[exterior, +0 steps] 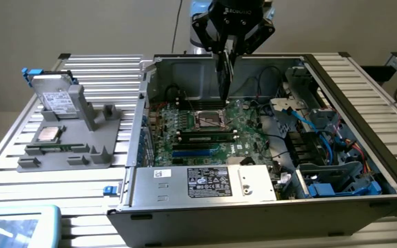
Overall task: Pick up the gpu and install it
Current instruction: 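Insert the gpu into the slot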
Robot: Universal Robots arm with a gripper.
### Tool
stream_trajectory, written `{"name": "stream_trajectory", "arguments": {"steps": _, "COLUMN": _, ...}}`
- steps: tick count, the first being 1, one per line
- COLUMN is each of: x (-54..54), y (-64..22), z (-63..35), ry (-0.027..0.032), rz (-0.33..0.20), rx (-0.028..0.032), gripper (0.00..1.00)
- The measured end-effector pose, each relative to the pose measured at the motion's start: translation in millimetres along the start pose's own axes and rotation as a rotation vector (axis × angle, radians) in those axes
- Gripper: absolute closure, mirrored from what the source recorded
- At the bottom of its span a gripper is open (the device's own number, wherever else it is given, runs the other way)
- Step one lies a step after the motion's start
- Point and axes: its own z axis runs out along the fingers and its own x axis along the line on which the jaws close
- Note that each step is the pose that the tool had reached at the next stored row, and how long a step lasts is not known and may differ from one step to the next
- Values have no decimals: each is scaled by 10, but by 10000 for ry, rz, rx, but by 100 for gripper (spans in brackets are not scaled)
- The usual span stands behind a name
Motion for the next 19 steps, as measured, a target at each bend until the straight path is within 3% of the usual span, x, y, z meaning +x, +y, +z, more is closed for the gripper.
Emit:
{"name": "stream_trajectory", "arguments": {"steps": 8, "x": -1, "y": 2, "z": 17, "ry": -5, "rz": -26, "rx": -1, "gripper": 73}}
{"name": "stream_trajectory", "arguments": {"steps": 12, "x": -3, "y": 6, "z": 60, "ry": -64, "rz": -319, "rx": 9, "gripper": 73}}
{"name": "stream_trajectory", "arguments": {"steps": 19, "x": -4, "y": 2, "z": 99, "ry": 26, "rz": -1571, "rx": 65, "gripper": 73}}
